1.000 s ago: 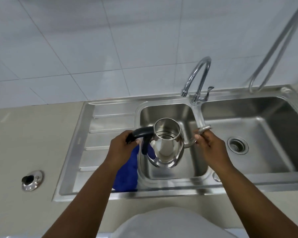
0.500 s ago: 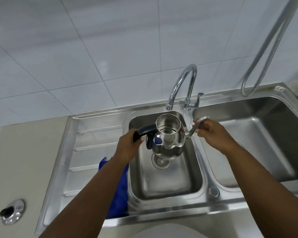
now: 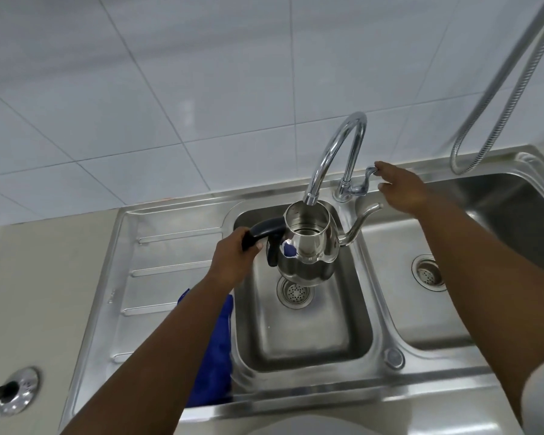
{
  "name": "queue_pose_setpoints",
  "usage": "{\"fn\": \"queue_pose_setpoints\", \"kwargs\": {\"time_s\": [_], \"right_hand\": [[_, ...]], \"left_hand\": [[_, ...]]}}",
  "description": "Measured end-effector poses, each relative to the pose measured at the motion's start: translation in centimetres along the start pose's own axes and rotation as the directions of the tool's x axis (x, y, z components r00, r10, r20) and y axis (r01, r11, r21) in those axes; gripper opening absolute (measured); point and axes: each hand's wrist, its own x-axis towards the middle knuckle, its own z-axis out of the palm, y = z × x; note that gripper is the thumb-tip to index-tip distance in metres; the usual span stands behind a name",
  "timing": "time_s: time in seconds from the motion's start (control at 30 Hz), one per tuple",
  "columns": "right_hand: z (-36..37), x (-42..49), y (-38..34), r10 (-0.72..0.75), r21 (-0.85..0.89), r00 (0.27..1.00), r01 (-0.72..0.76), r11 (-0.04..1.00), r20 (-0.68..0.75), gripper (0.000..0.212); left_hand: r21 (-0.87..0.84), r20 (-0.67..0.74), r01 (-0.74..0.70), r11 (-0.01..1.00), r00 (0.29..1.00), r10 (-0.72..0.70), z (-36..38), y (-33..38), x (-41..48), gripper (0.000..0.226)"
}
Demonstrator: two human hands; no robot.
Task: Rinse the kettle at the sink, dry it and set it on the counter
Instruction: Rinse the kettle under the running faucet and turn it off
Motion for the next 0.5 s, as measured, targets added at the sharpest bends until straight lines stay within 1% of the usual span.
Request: {"fn": "queue_pose_setpoints", "kwargs": {"time_s": [0.1,0.17,0.37,0.43,0.5], "right_hand": [[0.8,-0.5,0.6,-0.054,-0.013,0.995,0.053,0.999,-0.085,0.053],[1.2,-1.2,1.0,-0.083,-0.029,0.992,0.081,0.996,-0.097,0.054],[2.4,-3.7,1.7,-0.078,0.018,0.991,0.08,0.997,-0.11,0.058],[3.2,-4.8,1.6,-0.054,0.103,0.98,0.074,0.992,-0.192,0.059],[4.2,-5.9,0.9,-0.027,0.264,0.962,0.102,0.959,-0.273,0.051]], "left_hand": [[-0.01,-0.003,0.011,1.0,1.0,-0.011,0.0,-0.1,0.2,0.02],[-0.018,-0.007,0.017,1.0,1.0,-0.017,-0.1,0.0,0.2,0.022],[-0.045,-0.023,0.025,0.999,0.999,-0.026,0.0,0.5,0.2,0.021],[-0.054,-0.026,0.028,0.998,0.999,-0.029,0.0,0.6,0.2,0.021],[-0.056,-0.026,0.031,0.998,0.999,-0.033,-0.1,0.6,0.2,0.022]]}}
